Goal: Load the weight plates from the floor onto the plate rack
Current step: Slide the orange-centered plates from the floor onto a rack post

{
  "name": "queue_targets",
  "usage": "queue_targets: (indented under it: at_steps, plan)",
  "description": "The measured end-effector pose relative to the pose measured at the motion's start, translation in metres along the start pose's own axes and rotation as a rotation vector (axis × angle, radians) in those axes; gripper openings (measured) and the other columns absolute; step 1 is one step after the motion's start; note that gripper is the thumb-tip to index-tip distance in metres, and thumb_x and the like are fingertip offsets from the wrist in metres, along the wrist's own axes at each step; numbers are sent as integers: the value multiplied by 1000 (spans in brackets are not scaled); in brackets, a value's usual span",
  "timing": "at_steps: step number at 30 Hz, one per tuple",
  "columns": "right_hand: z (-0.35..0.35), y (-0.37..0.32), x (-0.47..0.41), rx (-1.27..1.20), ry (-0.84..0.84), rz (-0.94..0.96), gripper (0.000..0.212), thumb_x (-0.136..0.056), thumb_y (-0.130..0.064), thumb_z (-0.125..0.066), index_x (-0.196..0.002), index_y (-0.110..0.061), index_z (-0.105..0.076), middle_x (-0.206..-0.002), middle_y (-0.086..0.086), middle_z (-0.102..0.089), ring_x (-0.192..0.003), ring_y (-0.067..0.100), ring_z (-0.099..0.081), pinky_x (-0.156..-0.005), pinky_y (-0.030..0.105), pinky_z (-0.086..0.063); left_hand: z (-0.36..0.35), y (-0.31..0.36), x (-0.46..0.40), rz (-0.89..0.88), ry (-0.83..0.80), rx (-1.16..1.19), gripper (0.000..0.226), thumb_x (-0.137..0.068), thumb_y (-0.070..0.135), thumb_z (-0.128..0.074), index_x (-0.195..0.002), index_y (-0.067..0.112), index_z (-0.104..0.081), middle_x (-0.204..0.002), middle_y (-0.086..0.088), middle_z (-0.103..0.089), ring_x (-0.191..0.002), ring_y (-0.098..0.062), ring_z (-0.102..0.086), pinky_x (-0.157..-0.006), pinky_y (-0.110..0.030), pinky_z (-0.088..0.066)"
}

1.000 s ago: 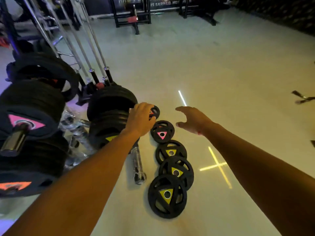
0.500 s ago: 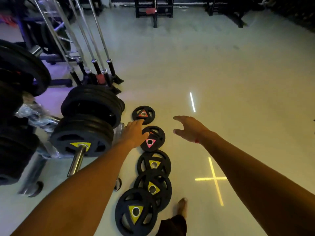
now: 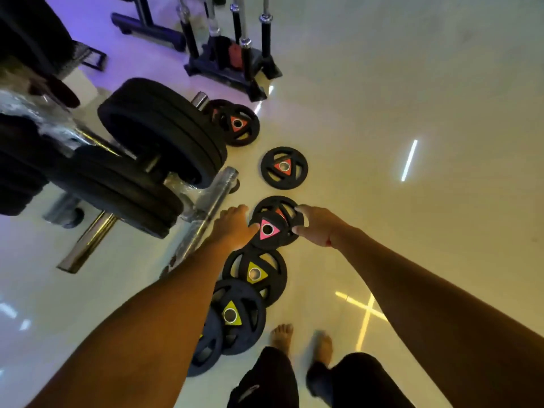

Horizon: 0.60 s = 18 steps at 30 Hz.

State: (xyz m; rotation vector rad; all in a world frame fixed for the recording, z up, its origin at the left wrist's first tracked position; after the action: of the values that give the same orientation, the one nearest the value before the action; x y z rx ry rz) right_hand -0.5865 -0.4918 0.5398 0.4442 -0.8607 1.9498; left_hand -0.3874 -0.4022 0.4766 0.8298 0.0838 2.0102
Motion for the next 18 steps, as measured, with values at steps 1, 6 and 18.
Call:
queue_targets:
  at_steps: [1, 6, 18]
  plan:
    - [5, 9, -15, 12, -29, 17, 66, -98, -33, -60, -155, -15, -33, -150, 16, -49, -137, 33, -47, -110, 42, -40, -3, 1, -8, 49, 5, 23, 63, -97, 42, -60, -150, 13, -38, -153, -17, -42, -140, -39, -39, -111, -51, -38]
    - [30, 60, -116, 85, -145, 117, 68, -98, -39, -59, -155, -17, -32, -150, 13, -50, -136, 31, -49, -111, 43, -42, -27, 16, -63, 253, 49, 136, 62, -99, 44, -57, -150, 14, -38, -152, -17, -43, -137, -37, -43, -109, -49, -41]
    - [-68, 174, -368, 179, -406, 213, 65, -100, -39, -56, -156, -16, -32, -154, 11, -45, -141, 31, -44, -111, 43, -42, -203, 4, -247, 572, -34, 371, 63, -94, 47, -62, -146, 15, -45, -144, -17, -53, -133, -39, -46, -107, -49, -43]
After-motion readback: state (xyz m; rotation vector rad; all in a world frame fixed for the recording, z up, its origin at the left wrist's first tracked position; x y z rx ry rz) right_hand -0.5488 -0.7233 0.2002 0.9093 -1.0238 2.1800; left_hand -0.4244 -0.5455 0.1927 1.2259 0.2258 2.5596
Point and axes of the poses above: each hand's wrist, its own x-axis away from the middle knuckle, its own z-axis out of the back of the hand, y = z × x, the point moved 2 cm from there along -x, towards the middle knuckle
